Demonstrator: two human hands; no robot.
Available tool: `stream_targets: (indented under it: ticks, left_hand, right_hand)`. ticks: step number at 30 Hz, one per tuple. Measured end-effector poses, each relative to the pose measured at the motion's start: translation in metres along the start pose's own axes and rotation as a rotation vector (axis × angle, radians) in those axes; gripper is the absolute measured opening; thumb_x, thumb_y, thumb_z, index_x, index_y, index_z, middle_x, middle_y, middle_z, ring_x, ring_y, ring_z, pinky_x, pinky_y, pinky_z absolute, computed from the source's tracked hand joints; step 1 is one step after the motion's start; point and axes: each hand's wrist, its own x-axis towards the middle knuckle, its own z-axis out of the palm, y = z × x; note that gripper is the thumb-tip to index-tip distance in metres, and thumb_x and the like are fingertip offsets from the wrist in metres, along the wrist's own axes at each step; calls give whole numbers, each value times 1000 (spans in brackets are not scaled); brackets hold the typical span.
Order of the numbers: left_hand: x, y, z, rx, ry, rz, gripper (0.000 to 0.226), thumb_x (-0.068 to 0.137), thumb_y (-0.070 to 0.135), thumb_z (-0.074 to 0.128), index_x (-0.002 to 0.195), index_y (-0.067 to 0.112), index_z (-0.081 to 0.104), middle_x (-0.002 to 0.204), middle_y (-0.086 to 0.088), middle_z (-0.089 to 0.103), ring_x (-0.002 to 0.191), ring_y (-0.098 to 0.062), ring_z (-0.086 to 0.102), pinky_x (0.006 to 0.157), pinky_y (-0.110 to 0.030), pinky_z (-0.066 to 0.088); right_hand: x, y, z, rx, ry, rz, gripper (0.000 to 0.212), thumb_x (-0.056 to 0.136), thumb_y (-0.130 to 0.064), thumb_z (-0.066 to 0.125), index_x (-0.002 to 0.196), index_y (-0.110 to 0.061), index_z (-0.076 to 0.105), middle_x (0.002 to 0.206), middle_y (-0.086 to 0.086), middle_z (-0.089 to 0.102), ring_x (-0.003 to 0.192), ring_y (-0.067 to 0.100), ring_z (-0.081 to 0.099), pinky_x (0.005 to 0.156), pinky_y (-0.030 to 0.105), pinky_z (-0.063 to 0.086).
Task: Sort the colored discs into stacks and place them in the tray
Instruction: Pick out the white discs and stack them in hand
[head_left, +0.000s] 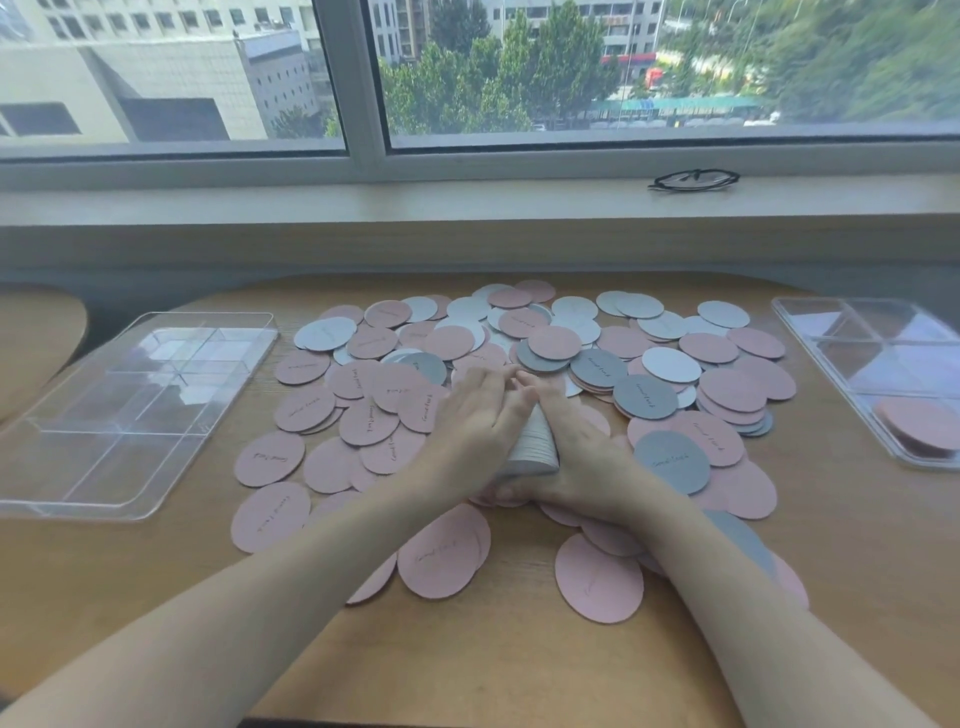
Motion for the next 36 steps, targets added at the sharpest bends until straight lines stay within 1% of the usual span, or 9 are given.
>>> stream_targets:
  ticks: [2, 8, 11, 16, 19, 22, 24, 29, 36]
  left_hand:
    - [-2, 0, 3, 1, 23, 8, 67, 93, 55, 26, 152, 25, 34, 138, 5, 41, 135, -12, 33, 116, -35, 23]
    - [0, -4, -9, -203, -86, -33, 63, 98, 61, 37, 152, 30, 35, 148, 12, 44, 137, -4, 35, 117, -31, 24]
    - [18, -22, -46, -244, 9, -51, 39, 103, 45, 44, 136, 25, 54, 130, 13, 55, 113, 8, 49, 98, -9, 37]
    - [71, -105, -119, 187, 248, -211, 36, 94, 41, 59, 125, 23, 62, 122, 1, 55, 116, -19, 53, 95, -37, 45]
    - [96, -150, -150, 467, 198, -375, 47, 98, 40, 54, 138, 17, 53, 139, -14, 47, 130, -32, 43, 106, -45, 38]
    - [112, -174, -164, 583, 99, -501, 45, 98, 40, 52, 130, 9, 57, 133, -23, 52, 119, -40, 50, 92, -46, 44]
    - [117, -180, -166, 597, 73, -512, 36, 92, 38, 58, 107, 5, 62, 115, -22, 58, 101, -38, 53, 78, -41, 45]
    - [121, -180, -176, 484, 64, -535, 68, 86, 40, 73, 140, 5, 51, 137, -21, 54, 122, -38, 53, 100, -45, 47]
    - [124, -175, -174, 359, 90, -505, 67, 81, 21, 79, 141, 10, 50, 141, -17, 36, 114, -37, 52, 106, -47, 44]
  right_hand:
    - [-1, -3, 0, -13, 18, 9, 114, 60, -52, 89, 151, -39, 22, 140, -27, 39, 103, -30, 34, 77, -12, 19]
    - [2, -1, 4, -35, 44, 61, 96, 58, -61, 86, 136, -48, 31, 122, -27, 49, 109, -5, 48, 74, 6, 30]
    - [1, -1, 2, -71, 43, 49, 88, 62, -58, 85, 130, -48, 31, 112, -35, 43, 101, -15, 42, 72, 3, 29]
    - [1, -2, 0, -79, 37, 45, 88, 61, -56, 85, 129, -49, 31, 106, -42, 39, 103, -26, 35, 75, 5, 29]
    - [2, -1, 0, -75, 28, 41, 87, 60, -56, 85, 128, -50, 30, 106, -47, 38, 104, -25, 36, 76, 5, 30]
    - [2, 0, 0, -76, 26, 20, 88, 60, -57, 85, 128, -48, 31, 110, -49, 36, 106, -21, 38, 78, 7, 32]
    - [3, -1, -1, -83, 16, 12, 87, 60, -57, 85, 127, -49, 30, 110, -51, 33, 107, -20, 38, 78, 8, 32]
    - [3, -1, -2, -70, -3, 18, 87, 62, -52, 87, 129, -48, 31, 111, -53, 31, 107, -21, 37, 81, 7, 33]
    - [4, -2, -1, -66, -5, 27, 87, 62, -53, 87, 129, -48, 32, 112, -48, 36, 108, -21, 37, 80, 5, 33]
